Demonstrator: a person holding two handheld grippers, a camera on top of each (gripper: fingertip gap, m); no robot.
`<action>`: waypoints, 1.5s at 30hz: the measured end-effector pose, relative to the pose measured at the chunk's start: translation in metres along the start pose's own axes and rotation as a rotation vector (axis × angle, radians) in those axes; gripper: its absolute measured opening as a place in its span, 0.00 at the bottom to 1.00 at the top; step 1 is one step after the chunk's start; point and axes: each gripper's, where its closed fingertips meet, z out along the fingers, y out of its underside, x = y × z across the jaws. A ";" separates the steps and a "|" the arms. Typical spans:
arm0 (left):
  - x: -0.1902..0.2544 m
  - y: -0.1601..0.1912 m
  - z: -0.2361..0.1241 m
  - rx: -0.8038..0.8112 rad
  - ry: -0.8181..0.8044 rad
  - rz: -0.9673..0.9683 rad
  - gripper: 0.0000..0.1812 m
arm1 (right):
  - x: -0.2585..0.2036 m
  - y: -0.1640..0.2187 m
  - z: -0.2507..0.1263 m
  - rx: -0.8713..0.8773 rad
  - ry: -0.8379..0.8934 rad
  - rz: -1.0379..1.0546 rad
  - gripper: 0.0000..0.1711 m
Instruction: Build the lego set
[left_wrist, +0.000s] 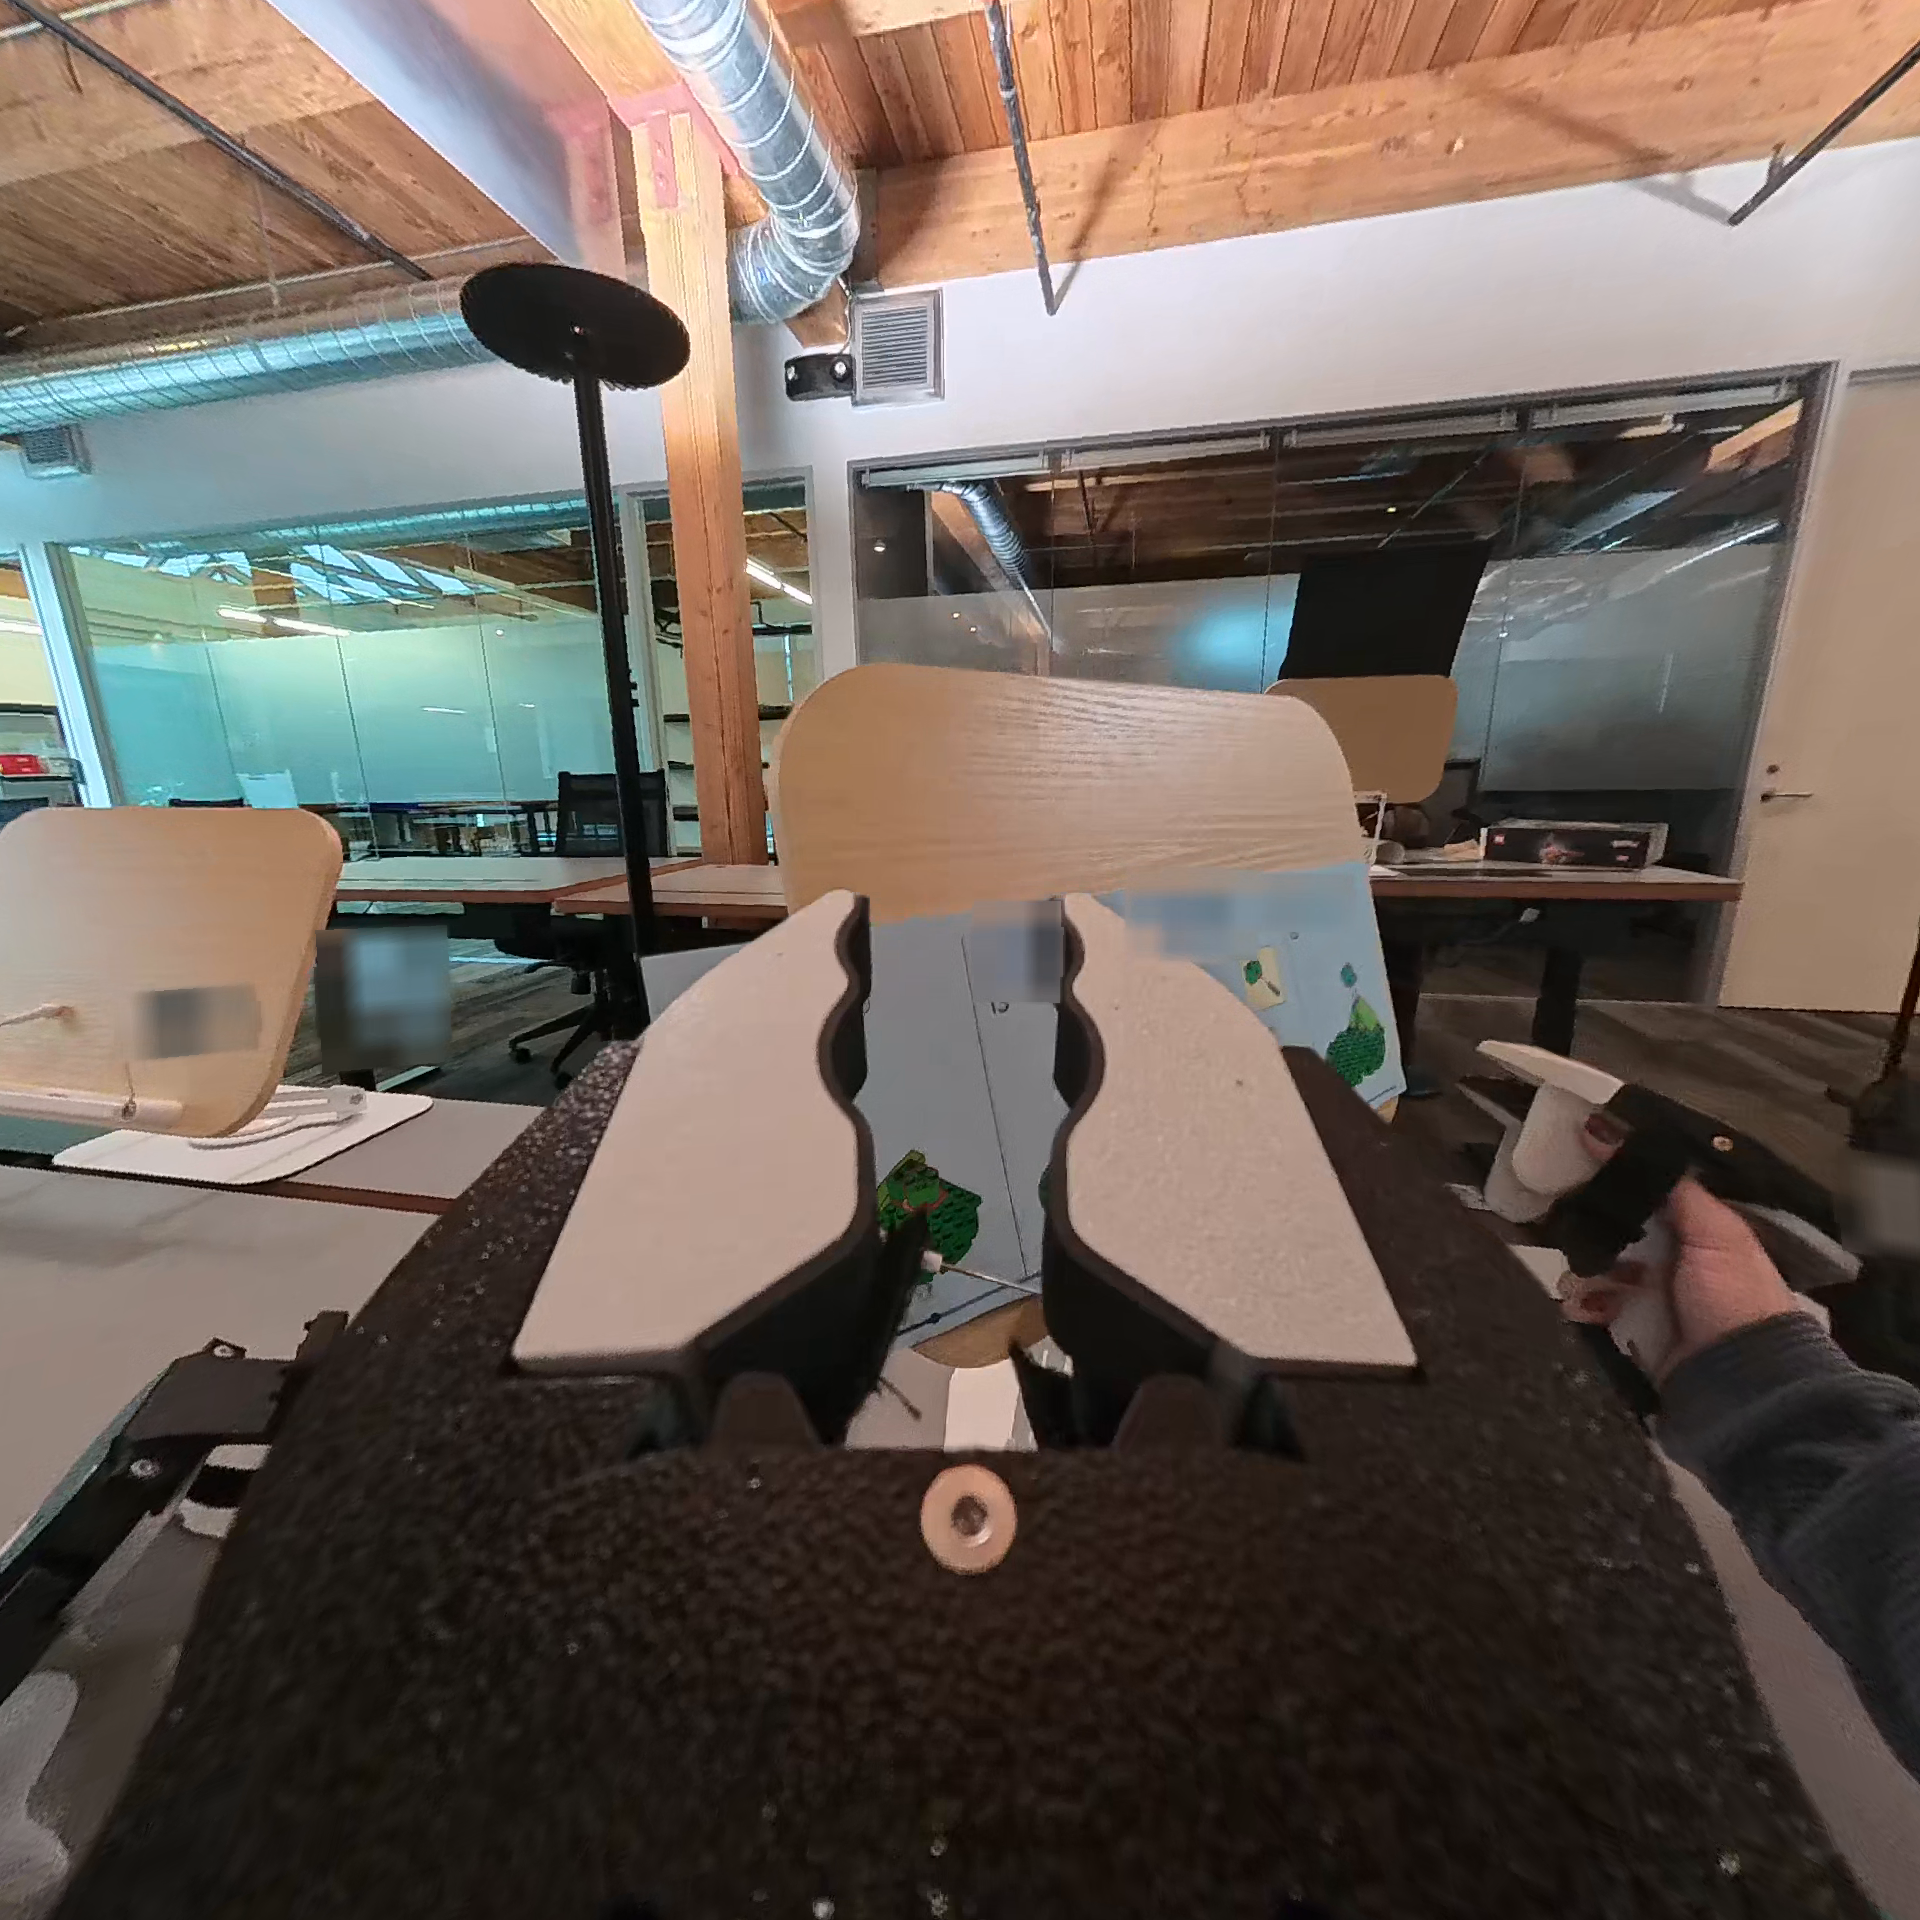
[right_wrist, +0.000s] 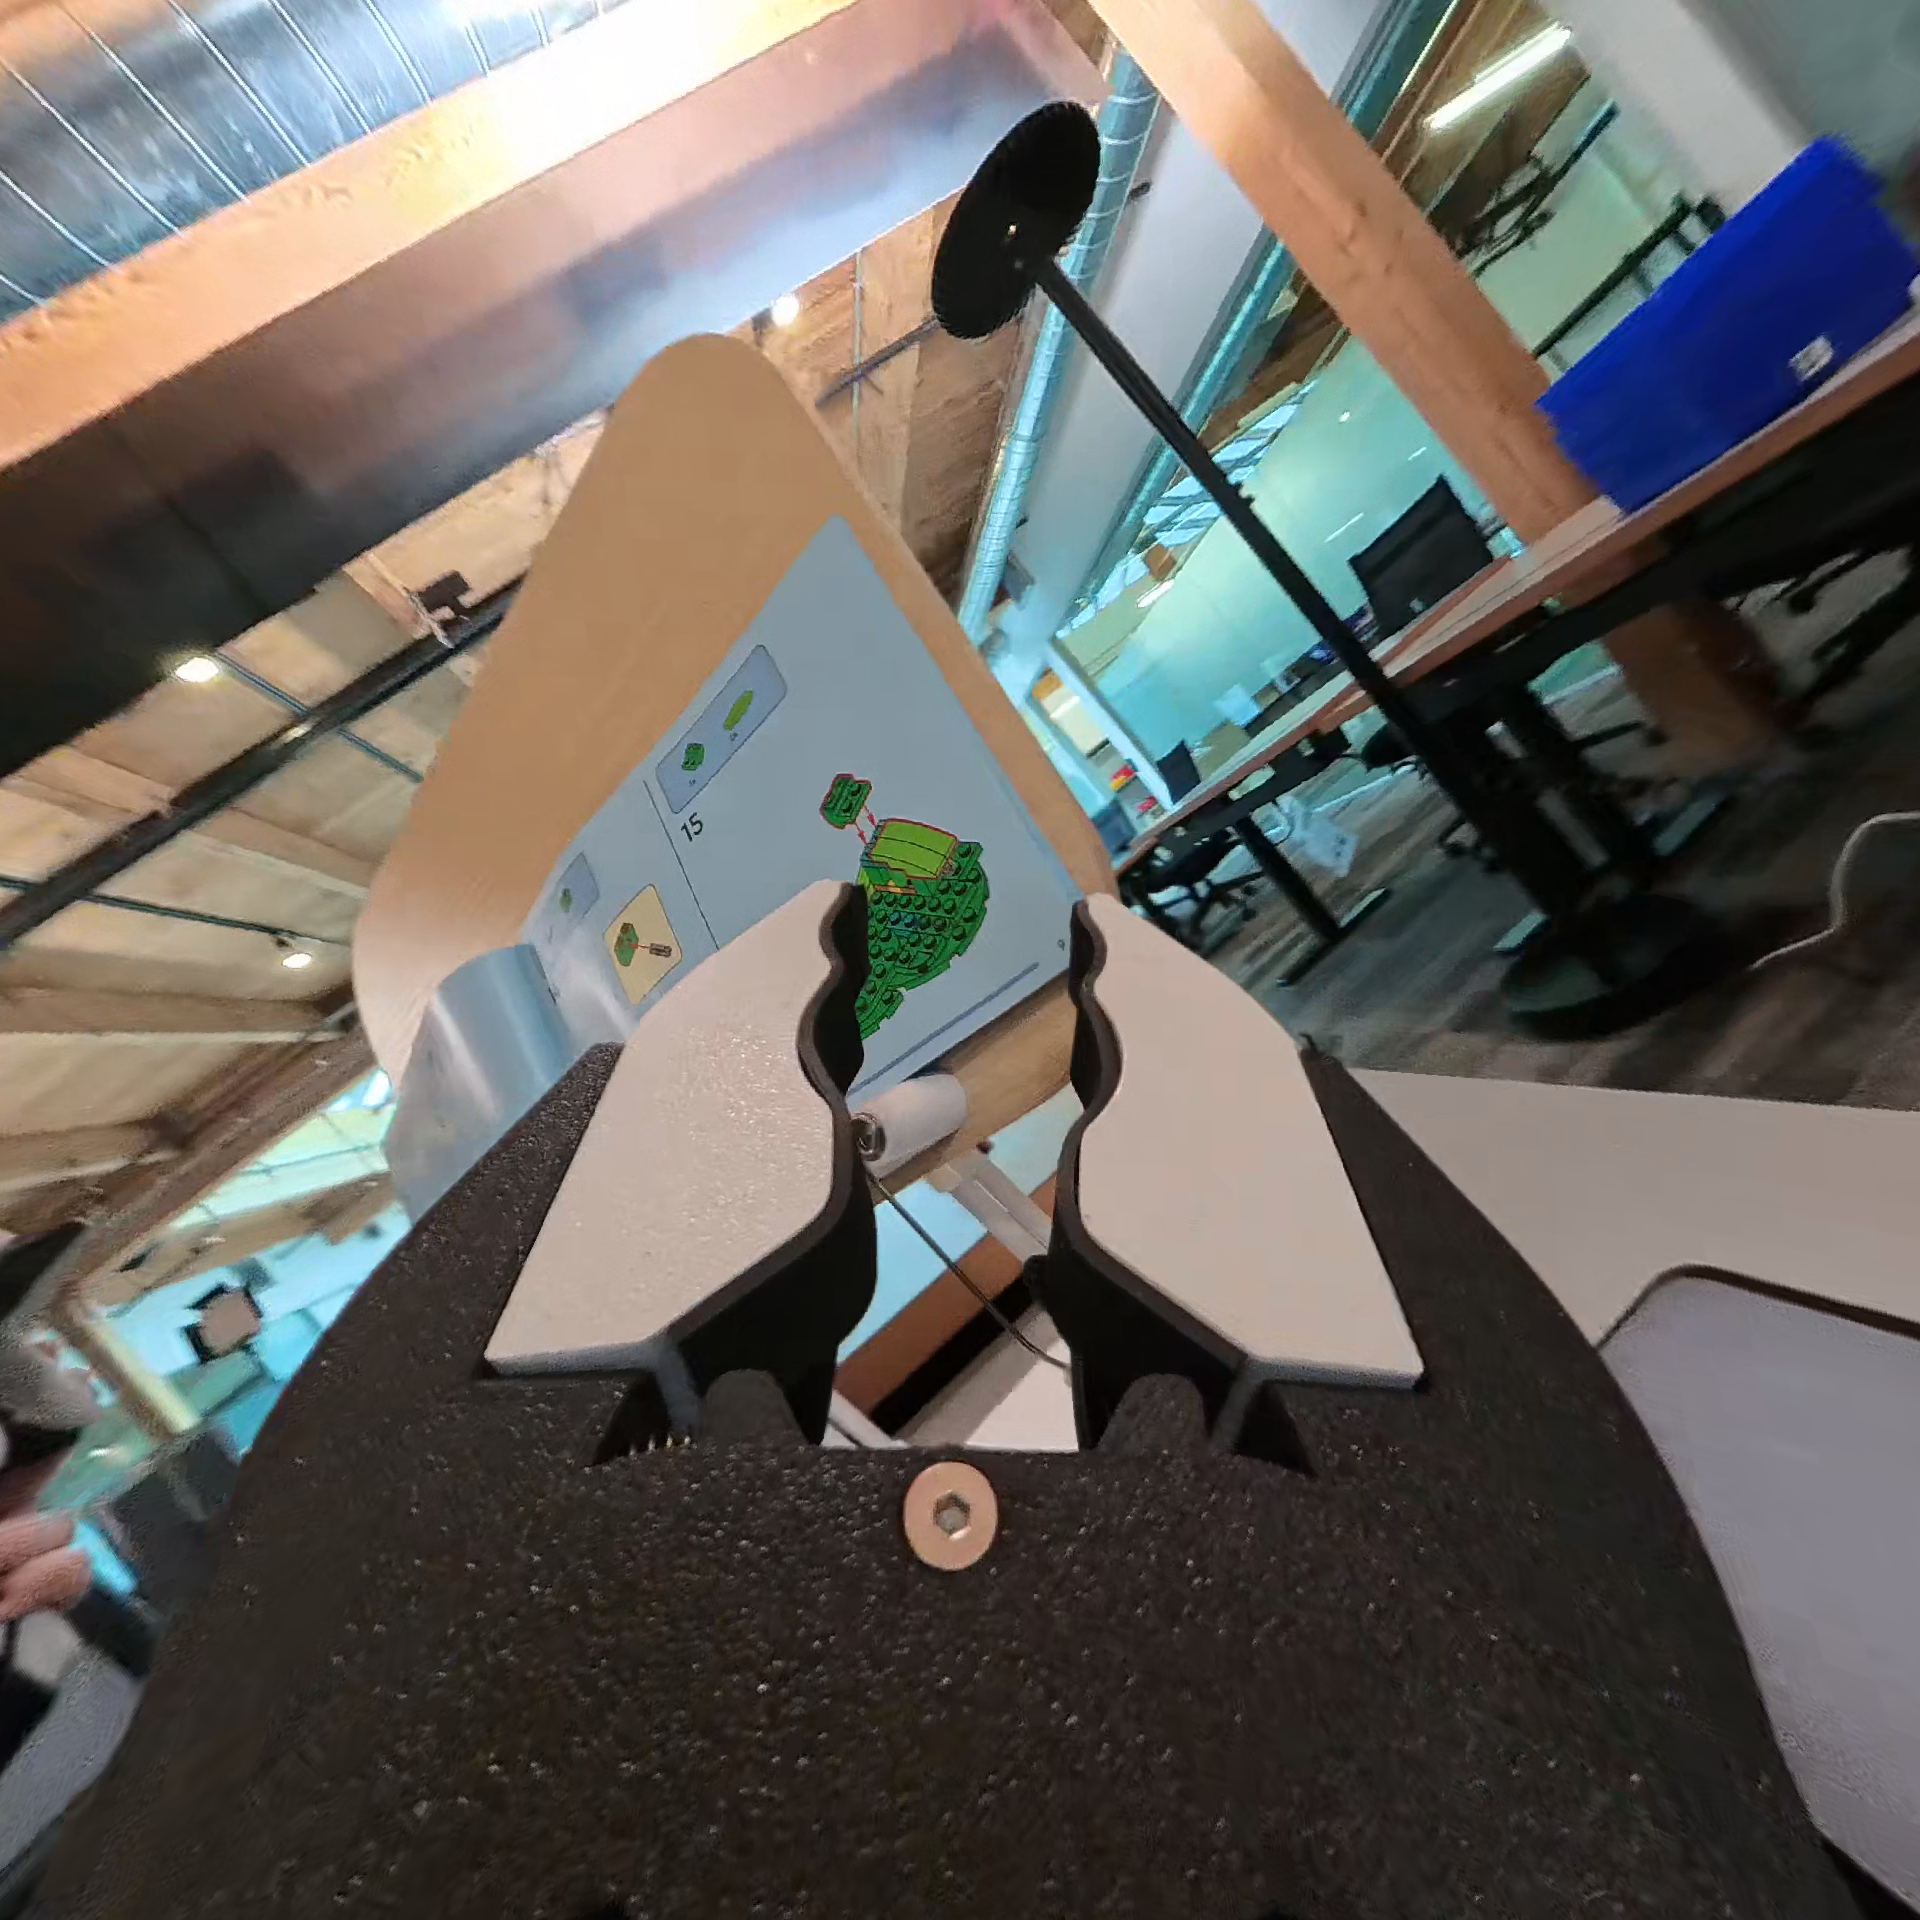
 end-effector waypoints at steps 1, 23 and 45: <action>0.000 -0.001 0.000 0.005 0.003 -0.006 0.17 | 0.002 -0.001 0.000 0.004 -0.013 0.029 0.20; 0.020 0.000 0.003 -0.026 0.078 -0.033 0.16 | 0.017 0.015 0.014 -0.073 0.033 0.025 0.14; 0.028 0.006 0.005 -0.061 0.103 -0.016 0.15 | 0.018 0.016 0.017 -0.070 0.065 -0.020 0.10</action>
